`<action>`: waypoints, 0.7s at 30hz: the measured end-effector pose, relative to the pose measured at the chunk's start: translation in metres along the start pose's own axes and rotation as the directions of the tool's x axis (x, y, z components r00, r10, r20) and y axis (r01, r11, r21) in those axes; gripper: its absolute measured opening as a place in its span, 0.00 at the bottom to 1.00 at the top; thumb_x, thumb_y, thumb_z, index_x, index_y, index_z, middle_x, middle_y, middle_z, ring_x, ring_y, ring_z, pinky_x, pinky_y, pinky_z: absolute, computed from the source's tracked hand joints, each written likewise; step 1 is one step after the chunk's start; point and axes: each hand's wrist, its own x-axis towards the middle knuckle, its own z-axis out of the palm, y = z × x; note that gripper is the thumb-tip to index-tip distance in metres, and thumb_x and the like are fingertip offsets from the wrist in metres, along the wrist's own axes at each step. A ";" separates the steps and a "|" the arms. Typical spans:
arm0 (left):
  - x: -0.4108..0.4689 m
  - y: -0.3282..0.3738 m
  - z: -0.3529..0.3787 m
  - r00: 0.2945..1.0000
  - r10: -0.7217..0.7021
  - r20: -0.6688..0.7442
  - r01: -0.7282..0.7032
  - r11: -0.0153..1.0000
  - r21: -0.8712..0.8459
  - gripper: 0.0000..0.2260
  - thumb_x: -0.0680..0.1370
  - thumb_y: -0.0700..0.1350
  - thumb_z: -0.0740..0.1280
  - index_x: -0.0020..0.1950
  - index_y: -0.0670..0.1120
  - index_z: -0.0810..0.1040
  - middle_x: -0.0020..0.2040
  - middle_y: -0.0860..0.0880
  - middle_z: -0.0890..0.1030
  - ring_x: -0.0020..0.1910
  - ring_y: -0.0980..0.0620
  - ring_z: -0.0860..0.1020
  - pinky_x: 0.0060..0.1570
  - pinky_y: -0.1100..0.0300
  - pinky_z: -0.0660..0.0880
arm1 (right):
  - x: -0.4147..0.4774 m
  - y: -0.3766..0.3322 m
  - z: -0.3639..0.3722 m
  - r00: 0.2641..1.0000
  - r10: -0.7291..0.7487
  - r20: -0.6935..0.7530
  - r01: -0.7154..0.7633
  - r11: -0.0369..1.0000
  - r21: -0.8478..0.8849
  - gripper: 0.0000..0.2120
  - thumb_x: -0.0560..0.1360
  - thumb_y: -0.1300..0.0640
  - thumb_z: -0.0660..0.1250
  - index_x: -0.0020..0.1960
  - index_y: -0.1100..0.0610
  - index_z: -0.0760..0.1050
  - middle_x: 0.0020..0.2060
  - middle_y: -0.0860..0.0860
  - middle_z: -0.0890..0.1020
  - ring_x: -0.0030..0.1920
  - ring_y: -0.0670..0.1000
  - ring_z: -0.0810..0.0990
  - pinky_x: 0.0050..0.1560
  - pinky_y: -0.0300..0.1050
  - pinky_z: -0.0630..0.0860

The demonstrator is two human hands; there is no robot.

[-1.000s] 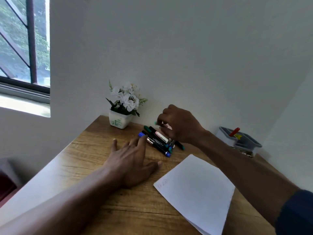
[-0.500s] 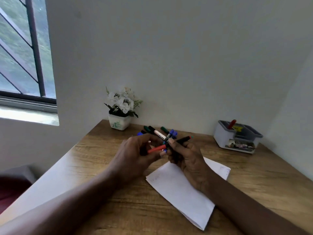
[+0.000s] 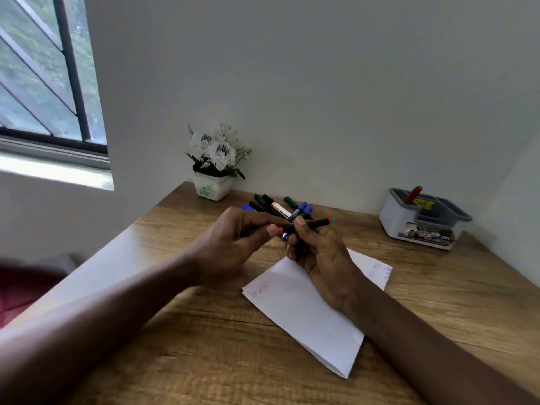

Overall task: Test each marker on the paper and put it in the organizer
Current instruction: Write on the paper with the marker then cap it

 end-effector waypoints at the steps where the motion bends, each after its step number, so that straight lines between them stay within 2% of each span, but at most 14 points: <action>1: 0.000 -0.001 -0.001 1.000 -0.017 0.012 0.017 1.000 -0.018 0.13 0.84 0.46 0.63 0.65 0.56 0.81 0.31 0.54 0.70 0.28 0.56 0.67 0.26 0.60 0.66 | 0.001 0.001 0.000 1.000 0.006 -0.007 -0.005 1.000 0.012 0.14 0.80 0.56 0.65 0.59 0.65 0.78 0.31 0.52 0.80 0.31 0.46 0.77 0.35 0.39 0.76; 4: 0.001 0.000 -0.005 0.994 -0.056 0.094 0.061 0.997 -0.055 0.14 0.84 0.47 0.61 0.67 0.59 0.79 0.32 0.47 0.67 0.29 0.45 0.65 0.28 0.49 0.70 | 0.002 -0.001 -0.001 0.999 0.018 -0.026 -0.016 0.998 0.061 0.09 0.81 0.57 0.65 0.55 0.62 0.78 0.30 0.51 0.80 0.31 0.46 0.77 0.35 0.40 0.76; 5: 0.000 -0.001 -0.006 0.993 -0.059 0.106 0.068 0.995 -0.078 0.14 0.84 0.47 0.61 0.67 0.58 0.79 0.33 0.46 0.67 0.30 0.44 0.65 0.29 0.47 0.70 | 0.003 -0.001 -0.001 0.999 0.023 -0.029 -0.021 0.998 0.061 0.08 0.81 0.57 0.66 0.54 0.61 0.79 0.30 0.51 0.80 0.31 0.46 0.77 0.35 0.40 0.76; 7: -0.002 -0.004 -0.009 0.993 -0.053 0.102 0.065 0.990 -0.125 0.13 0.84 0.49 0.62 0.66 0.56 0.80 0.31 0.47 0.70 0.29 0.44 0.67 0.29 0.54 0.71 | 0.003 -0.003 -0.001 0.998 0.027 -0.062 -0.022 0.996 0.083 0.07 0.80 0.57 0.67 0.52 0.60 0.80 0.30 0.51 0.81 0.31 0.47 0.78 0.34 0.40 0.75; 8: -0.003 -0.006 -0.011 0.996 -0.046 0.074 0.055 0.991 -0.124 0.12 0.84 0.50 0.63 0.65 0.55 0.80 0.31 0.49 0.74 0.29 0.48 0.70 0.29 0.58 0.71 | 0.003 -0.004 -0.001 0.996 0.030 -0.087 -0.019 0.992 0.122 0.07 0.80 0.56 0.67 0.49 0.59 0.80 0.30 0.52 0.81 0.30 0.47 0.78 0.33 0.40 0.75; 9: -0.004 -0.008 -0.014 0.998 -0.046 0.038 0.049 0.994 -0.095 0.11 0.83 0.50 0.64 0.64 0.54 0.80 0.33 0.49 0.80 0.29 0.52 0.74 0.30 0.62 0.72 | 0.002 -0.005 -0.002 0.993 0.033 -0.112 -0.013 0.984 0.176 0.07 0.80 0.56 0.66 0.47 0.59 0.80 0.30 0.52 0.81 0.29 0.47 0.78 0.32 0.40 0.74; 11: -0.003 -0.013 -0.019 0.997 -0.064 -0.046 0.066 0.996 0.054 0.07 0.82 0.51 0.67 0.59 0.56 0.80 0.39 0.51 0.86 0.33 0.56 0.80 0.36 0.61 0.76 | 0.001 -0.008 -0.003 0.989 0.035 -0.145 0.003 0.967 0.255 0.08 0.80 0.56 0.66 0.45 0.59 0.79 0.29 0.53 0.81 0.28 0.48 0.78 0.30 0.39 0.74; 13: -0.003 -0.019 -0.022 0.989 -0.078 -0.122 0.105 0.967 0.231 0.04 0.79 0.53 0.70 0.53 0.58 0.79 0.42 0.58 0.87 0.38 0.61 0.83 0.41 0.59 0.77 | 0.000 -0.009 -0.004 0.990 0.029 -0.136 0.007 0.966 0.259 0.09 0.80 0.57 0.65 0.45 0.59 0.81 0.30 0.54 0.82 0.28 0.48 0.78 0.30 0.39 0.74; 15: -0.002 -0.021 -0.023 0.984 -0.090 -0.154 0.135 0.940 0.313 0.04 0.77 0.54 0.72 0.49 0.58 0.80 0.43 0.63 0.86 0.43 0.64 0.83 0.45 0.57 0.79 | -0.001 -0.009 -0.004 0.994 0.023 -0.104 0.001 0.974 0.225 0.12 0.80 0.57 0.65 0.43 0.59 0.84 0.32 0.55 0.83 0.30 0.49 0.79 0.32 0.40 0.74; 18: -0.001 -0.021 -0.021 0.987 -0.107 -0.120 0.149 0.891 0.429 0.05 0.75 0.59 0.72 0.47 0.60 0.81 0.47 0.63 0.84 0.50 0.65 0.80 0.49 0.57 0.77 | -0.002 -0.007 -0.003 0.998 0.001 -0.067 0.010 0.987 0.162 0.08 0.77 0.56 0.68 0.44 0.58 0.85 0.33 0.54 0.84 0.31 0.49 0.80 0.34 0.40 0.75; 21: 0.001 -0.018 -0.019 0.987 -0.159 -0.041 0.156 0.830 0.536 0.07 0.75 0.60 0.72 0.48 0.60 0.81 0.60 0.60 0.79 0.61 0.57 0.76 0.60 0.48 0.75 | -0.002 -0.005 -0.001 0.998 -0.048 -0.046 0.052 0.994 0.099 0.05 0.68 0.54 0.76 0.40 0.55 0.86 0.31 0.53 0.83 0.31 0.48 0.79 0.32 0.39 0.75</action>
